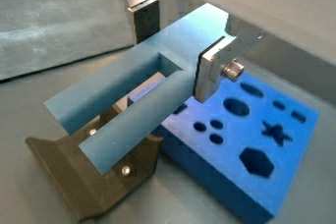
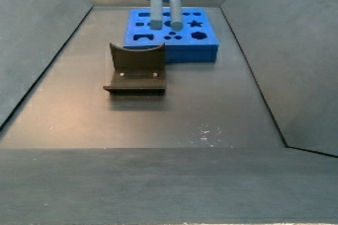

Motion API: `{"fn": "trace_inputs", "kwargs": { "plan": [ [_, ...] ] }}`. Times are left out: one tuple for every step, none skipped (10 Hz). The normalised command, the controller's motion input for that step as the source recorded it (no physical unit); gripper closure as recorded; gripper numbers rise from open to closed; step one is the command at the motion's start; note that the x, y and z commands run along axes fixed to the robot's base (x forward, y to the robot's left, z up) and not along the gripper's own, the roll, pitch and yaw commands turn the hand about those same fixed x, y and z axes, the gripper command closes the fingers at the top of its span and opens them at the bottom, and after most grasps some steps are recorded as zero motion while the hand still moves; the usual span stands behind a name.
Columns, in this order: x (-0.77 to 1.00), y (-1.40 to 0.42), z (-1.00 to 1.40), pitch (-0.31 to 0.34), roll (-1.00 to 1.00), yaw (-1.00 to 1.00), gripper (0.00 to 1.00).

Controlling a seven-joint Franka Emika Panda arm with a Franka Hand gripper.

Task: Pick up the square-circle object. Move up. Rotate the square-circle object. Place the square-circle object on the fixture. Regrasp the square-circle object. Move to above the board. Insert the square-circle object.
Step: Place the square-circle object on the fixture.

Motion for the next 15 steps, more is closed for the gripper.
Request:
{"fn": "trace_inputs", "kwargs": {
  "plan": [
    [0.94, 0.16, 0.01, 0.037, -1.0, -0.07, 1.0],
    [0.84, 0.1, -0.01, 0.053, -1.0, -0.08, 1.0],
    [0.74, 0.07, -0.02, 0.06, -0.85, -0.09, 1.0],
    [0.67, 0.06, -0.02, 0.061, -0.68, -0.08, 1.0],
    [0.59, 0.05, -0.02, 0.059, -0.52, -0.09, 1.0],
    [0.52, 0.05, -0.02, 0.057, -0.35, -0.09, 1.0],
    [0.41, 0.03, -0.01, 0.052, -0.22, -0.08, 1.0],
    [0.32, 0.04, -0.01, 0.048, -0.19, -0.07, 1.0],
    [0.26, 0.04, -0.01, 0.048, -0.18, -0.06, 1.0],
    [0.17, 0.13, -1.0, 0.226, -1.0, -0.02, 1.0],
    [0.14, 0.14, -1.0, 0.231, -1.0, -0.02, 1.0],
    [0.15, 0.14, -1.0, 0.25, -1.0, -0.1, 1.0],
    [0.16, 0.14, -1.0, 0.258, -0.91, -0.14, 1.0],
    [0.17, 0.14, -1.0, 0.211, -0.69, -0.18, 1.0],
    [0.18, 0.14, -1.0, 0.183, -0.59, -0.2, 1.0]
  ]
}}
